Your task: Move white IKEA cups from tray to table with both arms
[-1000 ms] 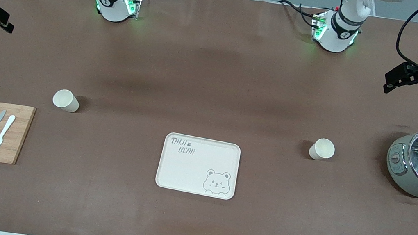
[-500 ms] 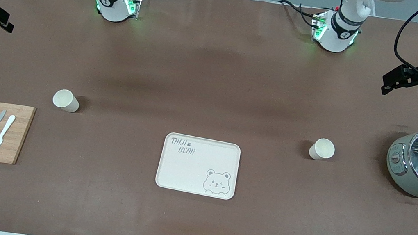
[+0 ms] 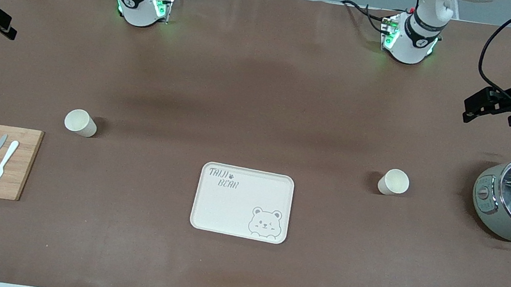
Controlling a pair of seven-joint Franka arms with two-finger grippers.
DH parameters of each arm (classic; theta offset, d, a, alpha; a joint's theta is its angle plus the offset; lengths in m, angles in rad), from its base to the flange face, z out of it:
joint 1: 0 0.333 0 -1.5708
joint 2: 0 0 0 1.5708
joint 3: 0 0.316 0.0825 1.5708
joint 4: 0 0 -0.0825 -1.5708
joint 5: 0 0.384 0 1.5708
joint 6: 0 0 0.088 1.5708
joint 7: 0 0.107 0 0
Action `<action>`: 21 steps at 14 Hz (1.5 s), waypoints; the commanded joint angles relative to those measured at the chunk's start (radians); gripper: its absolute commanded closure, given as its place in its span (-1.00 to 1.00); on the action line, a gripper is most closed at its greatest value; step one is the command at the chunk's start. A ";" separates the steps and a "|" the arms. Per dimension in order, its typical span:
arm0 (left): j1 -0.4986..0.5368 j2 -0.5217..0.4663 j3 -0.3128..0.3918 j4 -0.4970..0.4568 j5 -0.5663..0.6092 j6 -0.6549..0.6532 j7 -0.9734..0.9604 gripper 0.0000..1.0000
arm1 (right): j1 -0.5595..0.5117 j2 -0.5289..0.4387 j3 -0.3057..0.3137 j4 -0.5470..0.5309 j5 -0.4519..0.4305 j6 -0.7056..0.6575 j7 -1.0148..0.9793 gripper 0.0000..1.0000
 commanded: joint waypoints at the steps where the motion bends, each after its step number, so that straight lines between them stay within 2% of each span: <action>1: 0.004 0.007 -0.001 0.026 -0.009 -0.007 0.009 -1.00 | -0.012 -0.019 0.007 -0.019 -0.012 0.000 -0.016 -1.00; 12: 0.007 0.005 -0.001 0.034 0.017 -0.033 0.008 -1.00 | -0.021 -0.018 0.005 -0.019 -0.012 0.000 -0.016 -1.00; 14: 0.002 0.020 -0.002 0.060 0.060 -0.035 0.009 -1.00 | -0.021 -0.018 0.005 -0.019 -0.012 0.000 -0.016 -1.00; 21: 0.001 0.025 -0.007 0.054 0.060 -0.042 -0.011 -1.00 | -0.021 -0.018 0.005 -0.019 -0.012 -0.003 -0.016 -1.00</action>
